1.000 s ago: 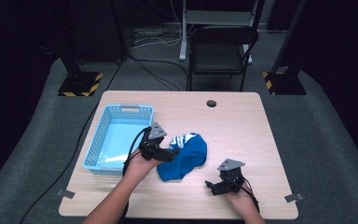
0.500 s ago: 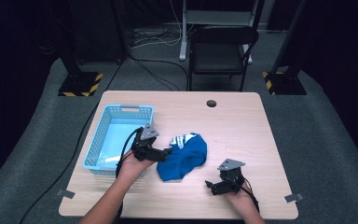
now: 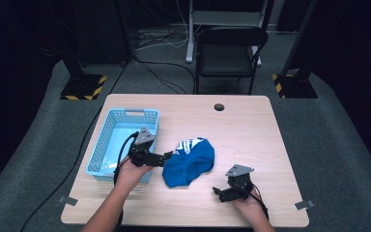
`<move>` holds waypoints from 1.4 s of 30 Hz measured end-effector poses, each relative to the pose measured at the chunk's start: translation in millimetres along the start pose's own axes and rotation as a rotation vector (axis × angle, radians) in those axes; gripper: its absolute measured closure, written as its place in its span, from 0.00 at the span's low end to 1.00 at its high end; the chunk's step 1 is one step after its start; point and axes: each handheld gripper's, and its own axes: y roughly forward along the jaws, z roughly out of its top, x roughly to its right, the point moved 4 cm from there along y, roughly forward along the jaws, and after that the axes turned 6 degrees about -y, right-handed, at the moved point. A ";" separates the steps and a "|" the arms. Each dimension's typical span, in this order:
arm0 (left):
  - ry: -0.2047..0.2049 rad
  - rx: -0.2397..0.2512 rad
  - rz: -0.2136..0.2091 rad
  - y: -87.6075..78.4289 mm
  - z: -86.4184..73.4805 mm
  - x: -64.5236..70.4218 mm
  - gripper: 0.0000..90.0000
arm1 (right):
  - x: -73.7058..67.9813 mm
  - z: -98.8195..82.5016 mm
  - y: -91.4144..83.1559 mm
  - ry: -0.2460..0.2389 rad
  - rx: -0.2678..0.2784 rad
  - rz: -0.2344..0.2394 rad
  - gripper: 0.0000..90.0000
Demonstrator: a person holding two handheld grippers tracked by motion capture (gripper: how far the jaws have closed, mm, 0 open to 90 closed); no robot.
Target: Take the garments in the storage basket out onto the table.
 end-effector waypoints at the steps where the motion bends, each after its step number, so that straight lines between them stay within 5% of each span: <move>1: -0.003 0.005 -0.006 -1.6 -0.8 -1.1 0.07 | 0.0 0.0 0.0 0.000 0.000 0.000 0.03; 42: -0.125 0.033 0.069 -28.5 -21.9 -48.7 0.06 | 0.2 0.0 0.0 0.002 0.000 -0.002 0.03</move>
